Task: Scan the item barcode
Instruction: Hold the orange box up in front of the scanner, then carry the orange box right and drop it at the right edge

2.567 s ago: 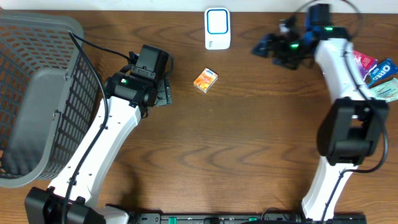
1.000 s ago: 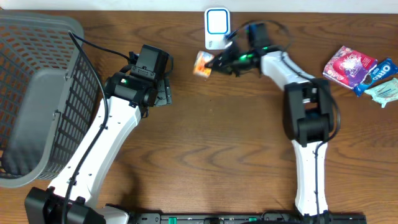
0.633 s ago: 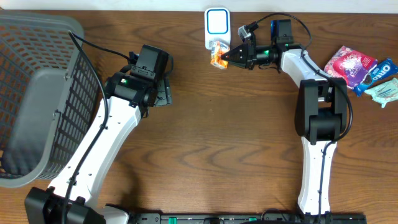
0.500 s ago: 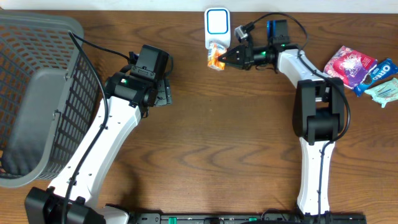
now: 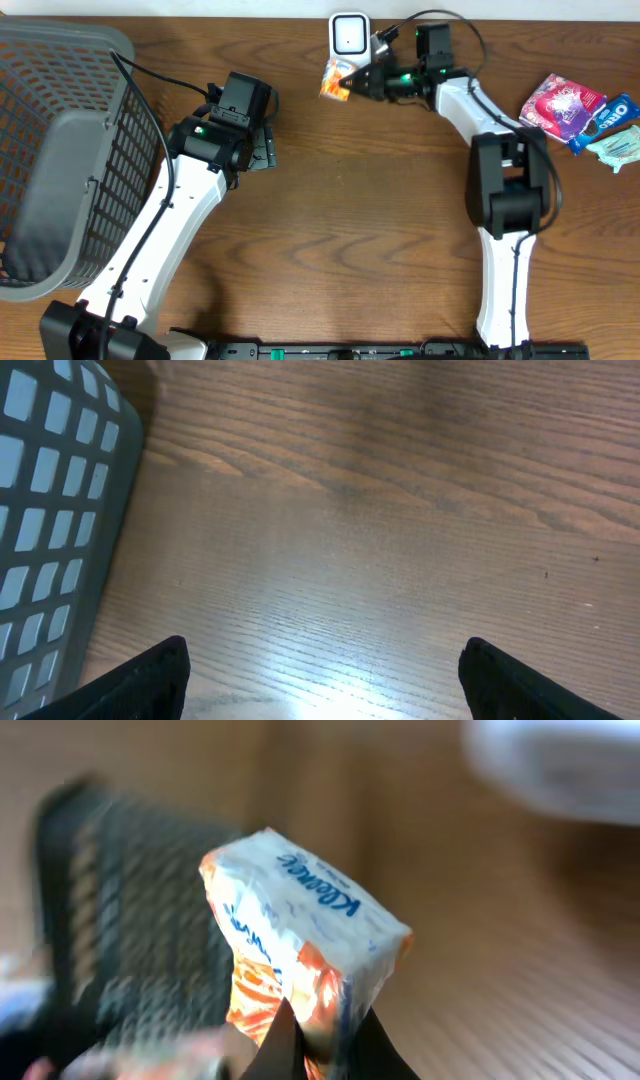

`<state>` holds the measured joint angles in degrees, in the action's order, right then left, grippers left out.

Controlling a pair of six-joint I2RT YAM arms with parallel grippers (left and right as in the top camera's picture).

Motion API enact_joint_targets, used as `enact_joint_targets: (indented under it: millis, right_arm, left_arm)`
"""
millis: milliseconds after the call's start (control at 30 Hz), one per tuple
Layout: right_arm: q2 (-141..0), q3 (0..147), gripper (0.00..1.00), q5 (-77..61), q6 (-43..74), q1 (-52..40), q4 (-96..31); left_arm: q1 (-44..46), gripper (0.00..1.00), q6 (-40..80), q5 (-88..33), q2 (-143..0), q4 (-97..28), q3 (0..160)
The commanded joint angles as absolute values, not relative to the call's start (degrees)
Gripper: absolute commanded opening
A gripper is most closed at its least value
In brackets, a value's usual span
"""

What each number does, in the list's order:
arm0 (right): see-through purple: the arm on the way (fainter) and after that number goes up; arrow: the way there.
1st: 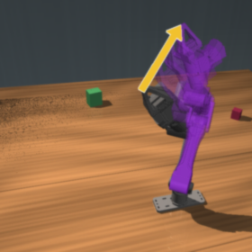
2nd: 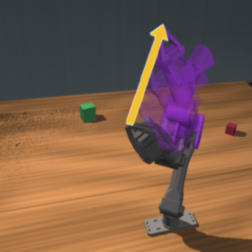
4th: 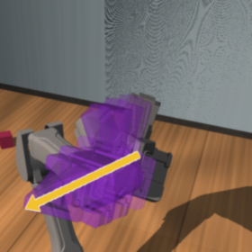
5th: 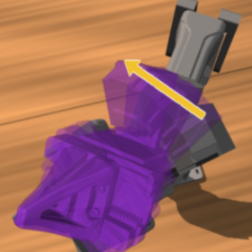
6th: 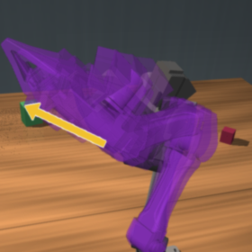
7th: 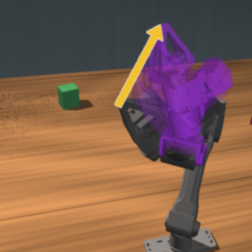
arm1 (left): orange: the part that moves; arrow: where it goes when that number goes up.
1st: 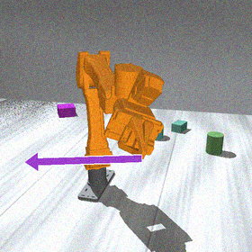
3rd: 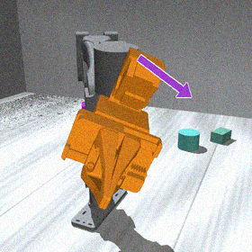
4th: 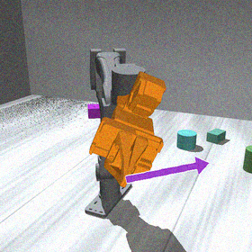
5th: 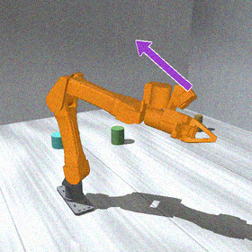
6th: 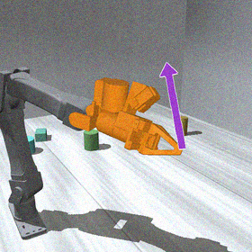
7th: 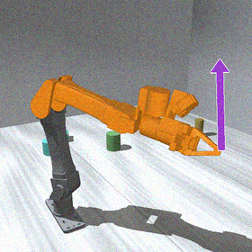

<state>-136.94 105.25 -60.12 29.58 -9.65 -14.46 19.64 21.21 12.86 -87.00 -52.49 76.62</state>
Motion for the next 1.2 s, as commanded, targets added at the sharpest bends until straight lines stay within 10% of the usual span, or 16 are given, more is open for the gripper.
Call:
enact_joint_targets:
  millis: [0,333,1167]
  right_arm:
    - [-125.2,107.0,0.01,-23.2,31.8,-9.5,-21.0]
    - [-123.2,115.1,0.01,22.4,6.5,-19.7,-26.3]
    - [-133.1,120.0,0.01,22.1,-25.0,-25.6,-19.9]
  left_arm:
    - [19.6,0.86,21.7,14.0,-87.3,-52.7,77.0]
    - [19.6,0.86,21.7,14.0,-87.3,-52.7,77.0]
    - [19.6,0.86,21.7,14.0,-87.3,-52.7,77.0]
